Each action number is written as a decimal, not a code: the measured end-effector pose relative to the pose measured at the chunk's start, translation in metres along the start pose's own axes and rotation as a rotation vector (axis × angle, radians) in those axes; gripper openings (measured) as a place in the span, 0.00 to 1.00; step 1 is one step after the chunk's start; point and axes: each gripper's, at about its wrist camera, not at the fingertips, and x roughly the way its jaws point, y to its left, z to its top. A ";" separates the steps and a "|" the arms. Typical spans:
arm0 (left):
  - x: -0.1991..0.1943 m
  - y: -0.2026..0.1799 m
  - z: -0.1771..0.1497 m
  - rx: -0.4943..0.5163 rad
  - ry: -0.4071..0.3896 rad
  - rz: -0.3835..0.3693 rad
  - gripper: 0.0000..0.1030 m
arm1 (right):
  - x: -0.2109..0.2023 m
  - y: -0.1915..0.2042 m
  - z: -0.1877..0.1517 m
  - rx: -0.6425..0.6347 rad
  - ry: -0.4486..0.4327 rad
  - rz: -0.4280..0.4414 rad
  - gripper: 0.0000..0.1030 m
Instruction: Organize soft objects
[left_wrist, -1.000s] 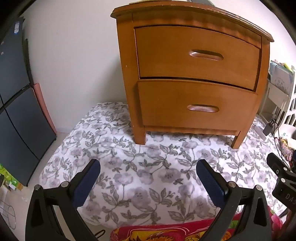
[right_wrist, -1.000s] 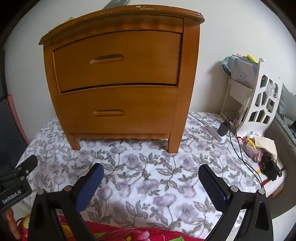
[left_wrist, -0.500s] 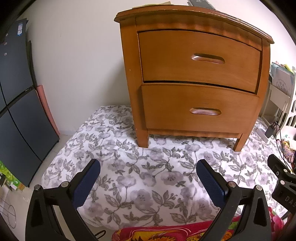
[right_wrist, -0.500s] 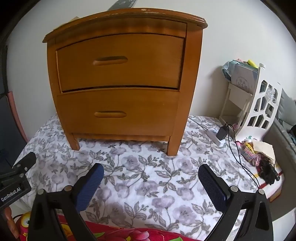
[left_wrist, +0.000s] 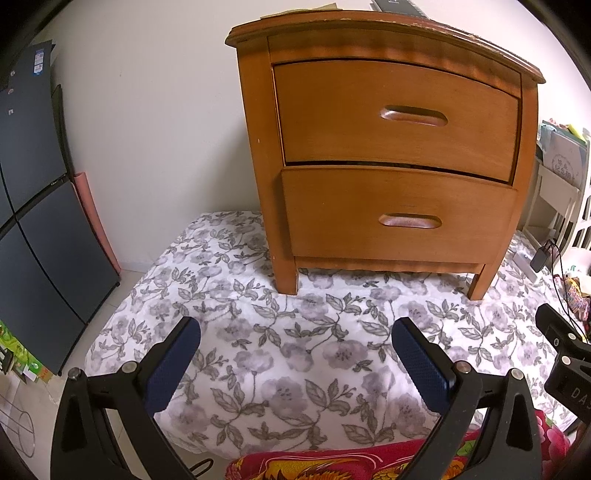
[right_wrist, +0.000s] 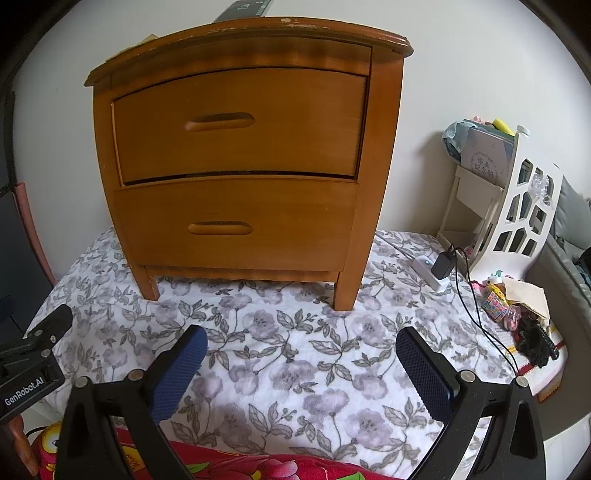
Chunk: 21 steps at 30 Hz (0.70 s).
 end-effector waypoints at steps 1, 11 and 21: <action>0.000 0.000 0.000 0.000 -0.001 0.000 1.00 | 0.000 0.000 0.000 0.000 0.000 -0.001 1.00; 0.000 0.002 -0.003 0.000 0.004 -0.001 1.00 | 0.000 -0.001 0.000 0.001 0.000 0.001 1.00; 0.003 0.002 -0.003 -0.005 0.021 0.000 1.00 | 0.001 -0.001 0.000 0.006 0.002 0.001 1.00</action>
